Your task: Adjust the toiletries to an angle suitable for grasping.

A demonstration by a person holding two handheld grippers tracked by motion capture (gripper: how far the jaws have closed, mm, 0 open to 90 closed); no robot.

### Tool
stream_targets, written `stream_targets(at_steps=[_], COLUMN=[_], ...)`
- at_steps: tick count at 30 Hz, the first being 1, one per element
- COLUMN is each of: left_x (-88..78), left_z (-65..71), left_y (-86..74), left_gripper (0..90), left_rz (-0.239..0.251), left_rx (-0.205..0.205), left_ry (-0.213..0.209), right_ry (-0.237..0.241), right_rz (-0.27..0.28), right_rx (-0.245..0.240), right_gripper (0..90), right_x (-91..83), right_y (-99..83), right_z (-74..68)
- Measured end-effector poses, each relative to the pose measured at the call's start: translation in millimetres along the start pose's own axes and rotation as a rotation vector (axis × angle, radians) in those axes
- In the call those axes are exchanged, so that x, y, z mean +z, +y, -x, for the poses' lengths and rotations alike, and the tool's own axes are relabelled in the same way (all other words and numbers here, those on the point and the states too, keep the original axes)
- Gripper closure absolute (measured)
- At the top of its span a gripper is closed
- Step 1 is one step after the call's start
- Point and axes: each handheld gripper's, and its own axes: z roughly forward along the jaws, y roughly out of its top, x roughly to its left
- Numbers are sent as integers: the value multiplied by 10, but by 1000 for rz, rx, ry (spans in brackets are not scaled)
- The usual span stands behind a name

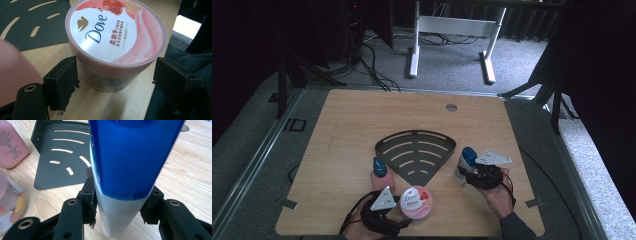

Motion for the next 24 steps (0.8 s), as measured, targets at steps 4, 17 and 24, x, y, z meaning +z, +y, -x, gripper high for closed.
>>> stream_targets(at_steps=[4,17,24], left_x=[86,368,338], left_z=[16,44,30], left_y=[66,264,240], left_gripper=[210,316,435], left_rz=[4,24,29], left_rx=[8,27,26], left_ry=[-10,-50,-54], right_ry=[0,88,137], right_rz=[-1,20,38], right_rx=[-3,-60,-118], right_gripper=[554,556,556], right_x=[10,63,128], right_y=[11,237,473], right_z=[-15,-249,-448])
